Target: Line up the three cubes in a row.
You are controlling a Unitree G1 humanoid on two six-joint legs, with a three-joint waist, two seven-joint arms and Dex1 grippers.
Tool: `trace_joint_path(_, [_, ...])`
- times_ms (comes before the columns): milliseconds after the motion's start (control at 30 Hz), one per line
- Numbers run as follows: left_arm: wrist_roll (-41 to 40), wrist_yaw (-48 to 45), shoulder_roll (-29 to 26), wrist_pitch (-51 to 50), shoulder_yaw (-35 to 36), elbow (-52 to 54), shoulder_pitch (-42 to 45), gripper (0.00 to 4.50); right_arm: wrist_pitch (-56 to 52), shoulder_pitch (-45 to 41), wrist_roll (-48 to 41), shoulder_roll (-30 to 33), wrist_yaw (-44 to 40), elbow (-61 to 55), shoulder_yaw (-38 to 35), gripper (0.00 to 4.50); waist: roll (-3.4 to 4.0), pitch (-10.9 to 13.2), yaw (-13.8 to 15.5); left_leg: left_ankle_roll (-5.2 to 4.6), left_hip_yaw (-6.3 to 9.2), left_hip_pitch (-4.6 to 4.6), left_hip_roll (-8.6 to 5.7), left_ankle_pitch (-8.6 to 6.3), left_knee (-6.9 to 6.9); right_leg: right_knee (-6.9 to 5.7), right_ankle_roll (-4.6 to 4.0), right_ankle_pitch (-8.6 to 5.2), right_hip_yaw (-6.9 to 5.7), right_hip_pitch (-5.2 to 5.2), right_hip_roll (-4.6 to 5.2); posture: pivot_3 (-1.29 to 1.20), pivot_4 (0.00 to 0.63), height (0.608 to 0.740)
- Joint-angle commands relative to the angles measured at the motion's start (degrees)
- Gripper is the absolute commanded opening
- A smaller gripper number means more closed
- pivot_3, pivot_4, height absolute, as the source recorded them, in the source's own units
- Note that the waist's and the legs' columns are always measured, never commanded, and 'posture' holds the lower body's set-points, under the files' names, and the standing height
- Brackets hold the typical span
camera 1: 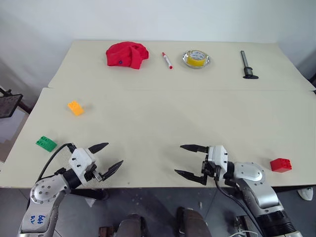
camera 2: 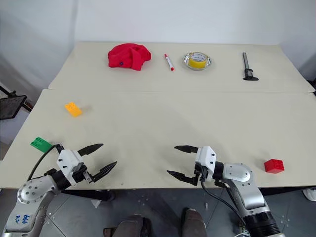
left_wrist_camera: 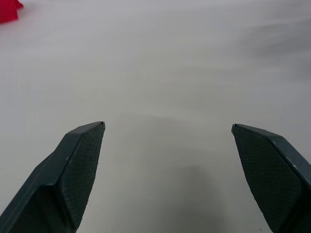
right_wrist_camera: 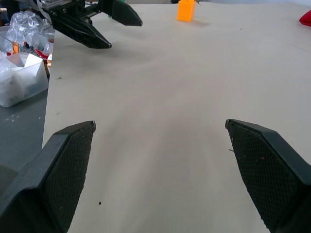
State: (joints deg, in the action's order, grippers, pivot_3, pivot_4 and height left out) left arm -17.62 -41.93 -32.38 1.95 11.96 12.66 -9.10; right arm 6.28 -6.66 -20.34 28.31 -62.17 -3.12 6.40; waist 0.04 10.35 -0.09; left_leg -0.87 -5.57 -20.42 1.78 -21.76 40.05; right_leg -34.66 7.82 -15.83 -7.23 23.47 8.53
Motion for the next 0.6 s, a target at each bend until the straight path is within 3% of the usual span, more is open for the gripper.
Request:
trace_joint_path(33, [-1.33,-0.92,-0.3,1.33,1.26,0.91,0.31,4.45,0.7,0.03,-1.09,-0.09,-0.27,-1.86,-0.68,4.5,0.0,0.0,-0.02,0.0,0.0,0.0,0.0,0.0,0.0,0.0,0.0,0.0,0.0,0.0,0.0,0.0,0.15,0.74])
trace_joint_path(100, [-3.38,-2.23,-0.66,0.2,1.37,1.09,1.35,4.45,-0.6,-0.04,-2.37,0.18,1.36,-4.17,-2.47,4.5,0.0,0.0,0.01,0.0,0.0,0.0,0.01,0.0,0.0,0.0,0.0,0.0,0.0,0.0,0.0,0.0,0.15,0.74])
trace_joint_path(267, [-8.82,-7.16,-1.63,-6.23,-3.44,4.77,8.27,4.45,-9.58,3.73,-8.37,3.62,12.07,-16.25,-15.31,4.5,0.01,0.0,1.06,-0.01,0.06,-0.04,0.01,0.0,0.07,-0.06,0.01,0.01,0.0,0.0,0.05,0.0,0.15,0.74])
trace_joint_path(433, [-7.28,-13.84,-2.92,-8.4,-11.71,4.05,15.22,4.45,-13.85,16.01,-12.38,3.73,20.99,-23.42,-32.64,4.5,0.05,-0.07,1.79,0.03,0.04,-0.04,-0.06,-0.02,-0.02,-0.06,0.02,0.01,-0.08,0.0,-0.01,0.0,0.15,0.74])
trace_joint_path(533, [-5.19,-15.46,-0.28,-8.29,-16.93,-0.11,22.69,4.45,-10.74,28.57,-12.45,-0.29,24.8,-18.64,-49.08,4.5,0.08,-0.09,3.01,0.03,-0.2,-0.16,-0.1,-0.02,-0.01,0.0,0.02,0.01,-0.25,-0.03,-0.04,0.0,0.15,0.74])
trace_joint_path(600, [-5.51,-13.77,2.46,-9.39,-17.67,-1.95,25.55,4.45,-9.15,34.17,-11.76,-1.43,24.01,-14.57,-53.67,4.5,0.14,-0.13,2.94,0.02,-0.36,-0.15,-0.1,-0.01,0.0,0.16,0.02,0.01,-0.2,-0.07,-0.09,0.0,0.15,0.74])
